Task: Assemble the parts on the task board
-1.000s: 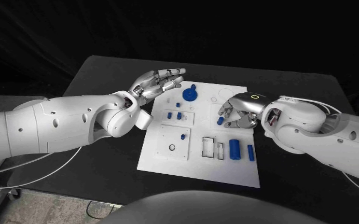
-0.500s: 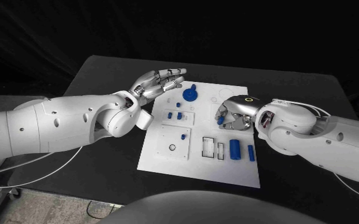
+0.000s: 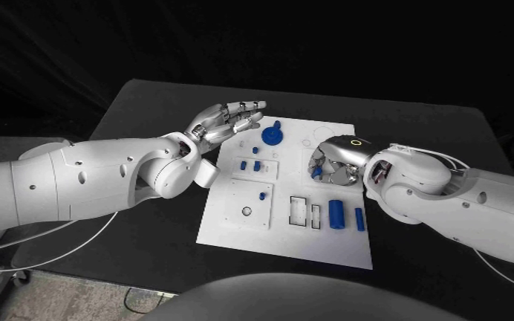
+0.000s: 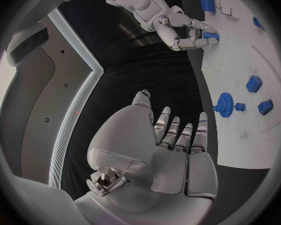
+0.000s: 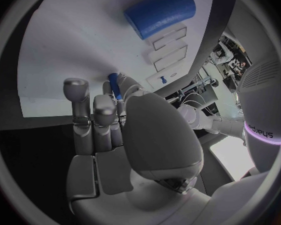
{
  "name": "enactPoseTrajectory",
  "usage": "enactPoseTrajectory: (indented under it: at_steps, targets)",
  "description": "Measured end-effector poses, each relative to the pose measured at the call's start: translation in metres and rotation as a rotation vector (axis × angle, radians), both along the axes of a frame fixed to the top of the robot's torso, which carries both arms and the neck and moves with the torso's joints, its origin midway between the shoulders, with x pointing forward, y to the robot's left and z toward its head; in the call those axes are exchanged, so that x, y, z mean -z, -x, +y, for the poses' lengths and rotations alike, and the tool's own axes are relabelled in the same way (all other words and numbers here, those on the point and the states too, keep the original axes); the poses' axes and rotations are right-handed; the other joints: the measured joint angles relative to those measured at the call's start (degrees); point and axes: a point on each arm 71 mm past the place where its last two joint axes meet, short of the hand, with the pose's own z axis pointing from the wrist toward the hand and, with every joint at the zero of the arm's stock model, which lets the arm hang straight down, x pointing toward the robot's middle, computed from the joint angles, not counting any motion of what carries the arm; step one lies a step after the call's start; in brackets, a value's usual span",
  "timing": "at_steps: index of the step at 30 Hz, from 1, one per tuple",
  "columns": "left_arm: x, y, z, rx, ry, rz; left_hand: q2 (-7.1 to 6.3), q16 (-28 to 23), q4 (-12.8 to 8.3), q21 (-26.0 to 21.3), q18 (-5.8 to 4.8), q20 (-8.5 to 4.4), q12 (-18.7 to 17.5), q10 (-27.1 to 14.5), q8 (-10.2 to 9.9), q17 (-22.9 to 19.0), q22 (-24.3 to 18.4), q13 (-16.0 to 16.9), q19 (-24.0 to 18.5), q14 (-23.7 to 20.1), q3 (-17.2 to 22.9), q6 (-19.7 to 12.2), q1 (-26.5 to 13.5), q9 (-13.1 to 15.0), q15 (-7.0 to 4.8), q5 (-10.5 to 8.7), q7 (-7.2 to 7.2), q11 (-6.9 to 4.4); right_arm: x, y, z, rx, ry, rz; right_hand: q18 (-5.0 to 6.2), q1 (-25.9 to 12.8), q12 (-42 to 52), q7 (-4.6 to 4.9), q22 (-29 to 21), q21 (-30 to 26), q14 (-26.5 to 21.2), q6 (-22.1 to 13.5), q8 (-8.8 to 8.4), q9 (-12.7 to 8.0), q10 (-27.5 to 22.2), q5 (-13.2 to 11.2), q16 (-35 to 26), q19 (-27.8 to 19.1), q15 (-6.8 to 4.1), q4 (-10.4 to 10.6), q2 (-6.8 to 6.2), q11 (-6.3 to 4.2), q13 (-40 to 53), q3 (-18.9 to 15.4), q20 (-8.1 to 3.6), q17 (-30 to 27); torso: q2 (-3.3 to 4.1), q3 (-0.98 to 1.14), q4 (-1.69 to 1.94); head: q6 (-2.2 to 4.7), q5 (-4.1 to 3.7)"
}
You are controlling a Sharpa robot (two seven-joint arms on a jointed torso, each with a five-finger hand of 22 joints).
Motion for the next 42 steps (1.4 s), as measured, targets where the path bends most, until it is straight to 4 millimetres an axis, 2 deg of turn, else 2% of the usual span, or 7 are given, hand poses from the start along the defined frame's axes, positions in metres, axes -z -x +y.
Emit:
enactPoseTrajectory:
  at_steps: [6,14,23,28,32,36,42]
  targets:
    - [0.002,0.001,0.000,0.001,-0.001,0.007,0.53,0.0,0.0,0.0,-0.01,-0.17,0.0,0.2,0.0,0.0,0.0,0.0,0.2,0.0,0.0,0.0,0.1,0.0,0.00,0.46,0.00,0.17,-0.001,0.001,0.000,0.000,-0.028,-0.024,0.00,0.9,0.3,0.27,0.0,0.2,-0.2,0.4,0.46,1.1,0.3,-0.3,-0.2,0.0,-0.19,-0.8,0.15,0.29,0.1,0.8,-0.44,-0.1,-0.01,0.01,0.01,0.00,0.25]
    - [0.003,0.001,0.000,0.005,-0.002,0.015,0.93,0.0,0.0,0.2,-0.01,-0.19,0.0,0.2,0.3,0.0,0.0,0.0,0.6,0.2,0.0,0.2,0.5,0.1,0.21,1.05,0.21,0.21,-0.011,0.006,0.001,-0.010,-0.069,-0.060,0.00,0.9,0.3,0.34,0.0,-0.4,-0.3,0.4,0.48,1.3,0.5,-0.4,-1.1,-0.1,-0.33,-1.0,0.15,0.49,0.1,1.0,-0.55,-1.1,-0.02,0.01,0.01,0.00,0.66]
    - [0.004,0.001,0.000,0.006,-0.004,0.020,0.98,0.0,0.0,0.2,-0.01,-0.19,0.0,0.2,0.3,0.0,0.0,0.0,0.6,0.2,0.0,0.2,0.5,0.1,0.21,1.06,0.21,0.21,-0.048,0.022,0.015,-0.079,-0.120,-0.114,0.01,1.1,0.0,0.34,0.0,-1.6,-0.8,-0.3,-0.11,1.3,0.6,-0.9,-2.3,-0.6,-0.39,-1.0,0.37,0.63,0.1,1.7,-0.61,-2.4,-0.04,-0.01,-0.02,0.00,0.74]
    - [0.005,0.001,-0.002,0.009,-0.004,0.023,0.98,0.0,0.0,0.2,-0.01,0.02,0.0,0.2,0.3,0.0,0.0,0.0,0.8,0.2,0.0,0.2,0.5,0.1,0.21,1.30,0.21,0.21,-0.059,0.037,0.041,-0.157,-0.138,-0.107,0.01,1.1,-0.1,0.64,0.0,-2.5,-0.8,-1.1,-0.84,1.2,0.7,-1.0,-2.9,-1.0,-0.38,-1.0,0.37,0.71,0.1,1.8,-0.61,-2.9,-0.09,0.00,0.00,0.00,0.34]
    - [0.006,0.001,-0.003,0.012,-0.003,0.025,0.98,0.0,0.0,0.2,0.00,0.02,0.0,0.2,0.2,0.0,0.0,0.0,0.8,0.2,0.0,0.2,0.5,0.1,0.21,1.30,0.21,0.21,-0.062,0.049,0.070,-0.238,-0.137,-0.089,0.00,1.3,-0.4,0.64,0.0,-2.8,-1.0,-1.7,-1.34,1.0,0.9,-1.1,-3.3,-1.0,-0.17,-1.1,0.14,0.92,0.0,2.4,-0.61,-3.2,-0.09,0.01,0.02,0.00,0.23]
    - [0.007,0.002,-0.003,0.012,-0.003,0.027,1.22,0.0,0.0,0.2,-0.01,0.02,0.0,0.0,0.2,0.0,-0.1,0.0,0.8,0.2,0.0,0.2,0.8,0.0,0.21,1.30,0.21,0.41,-0.058,0.061,0.097,-0.310,-0.127,-0.072,0.00,1.3,-0.5,0.81,0.0,-2.8,-1.0,-1.9,-1.34,1.0,0.9,-1.2,-3.3,-1.0,-0.17,-1.1,0.13,0.92,0.0,2.5,-0.61,-3.2,-0.08,0.01,0.05,0.00,0.18]
    - [0.006,0.003,0.000,0.006,-0.004,0.027,1.98,0.0,-0.1,0.2,0.00,0.02,0.0,0.2,0.5,0.0,-0.5,0.1,0.8,0.2,0.1,0.2,1.0,0.0,0.21,1.57,0.21,0.63,-0.046,0.070,0.124,-0.373,-0.106,-0.065,0.01,1.3,-0.8,0.81,0.0,-2.8,-1.2,-1.9,-1.57,0.9,0.9,-1.3,-3.3,-1.4,-0.30,-1.2,0.13,0.93,0.0,2.5,-0.61,-3.3,-0.03,-0.01,0.05,0.00,0.47]
